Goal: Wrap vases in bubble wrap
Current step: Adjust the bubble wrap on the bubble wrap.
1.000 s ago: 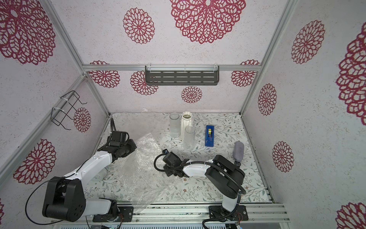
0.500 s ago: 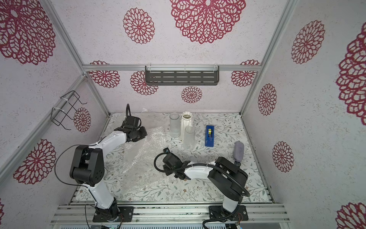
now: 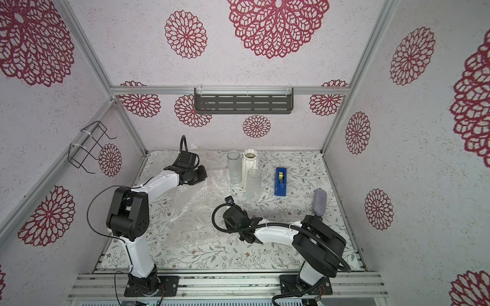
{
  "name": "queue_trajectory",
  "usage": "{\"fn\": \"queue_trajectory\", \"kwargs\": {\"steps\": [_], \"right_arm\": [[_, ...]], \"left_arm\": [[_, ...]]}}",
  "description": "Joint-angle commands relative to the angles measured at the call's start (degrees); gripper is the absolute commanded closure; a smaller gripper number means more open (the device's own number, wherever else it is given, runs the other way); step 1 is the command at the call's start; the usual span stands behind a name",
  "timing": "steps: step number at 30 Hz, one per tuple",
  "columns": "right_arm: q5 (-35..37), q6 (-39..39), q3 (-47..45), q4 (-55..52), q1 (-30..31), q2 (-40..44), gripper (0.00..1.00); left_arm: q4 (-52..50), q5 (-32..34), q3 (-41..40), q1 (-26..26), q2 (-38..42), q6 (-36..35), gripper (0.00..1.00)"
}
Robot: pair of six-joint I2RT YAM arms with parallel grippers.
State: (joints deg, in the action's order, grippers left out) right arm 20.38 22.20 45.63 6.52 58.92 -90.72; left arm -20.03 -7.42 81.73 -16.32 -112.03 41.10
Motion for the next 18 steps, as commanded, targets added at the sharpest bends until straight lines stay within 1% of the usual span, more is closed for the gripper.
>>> {"fn": "queue_trajectory", "kwargs": {"steps": [1,5,7,9,11,12,14,16,18], "right_arm": [[-1.0,-1.6,1.1,0.3,0.2,0.5,0.58],[-1.1,-2.5,4.8,-2.4,1.7,-4.8,0.49],[-1.0,-2.8,6.0,-3.2,2.7,-7.1,0.47],[-1.0,-2.8,6.5,-3.4,3.3,-8.6,0.45],[-0.1,-2.4,6.7,-4.4,3.5,-9.5,0.45],[0.9,-2.1,6.6,-5.0,3.5,-9.8,0.45],[3.0,-2.1,6.2,-6.1,3.5,-9.9,0.44],[5.8,-1.9,5.4,-7.3,3.4,-9.4,0.44],[7.0,-2.1,4.4,-7.8,3.1,-8.7,0.43]], "left_arm": [[3.1,-2.9,0.3,-0.4,-2.3,3.3,0.93],[3.7,-4.2,0.6,-0.5,-3.6,4.4,0.93],[3.4,-3.8,0.4,-0.2,-3.7,4.1,0.92],[3.4,-3.7,-0.3,0.7,-3.1,3.6,0.87],[2.5,-2.9,-0.4,1.5,-2.1,2.4,0.77],[1.9,-2.0,-0.4,1.9,-1.5,1.6,0.69],[0.5,-0.2,-0.2,2.3,0.5,0.3,0.57],[-1.7,1.3,0.2,2.6,2.7,-0.7,0.48],[-3.9,3.9,-0.4,2.7,5.2,-1.8,0.38]]}}
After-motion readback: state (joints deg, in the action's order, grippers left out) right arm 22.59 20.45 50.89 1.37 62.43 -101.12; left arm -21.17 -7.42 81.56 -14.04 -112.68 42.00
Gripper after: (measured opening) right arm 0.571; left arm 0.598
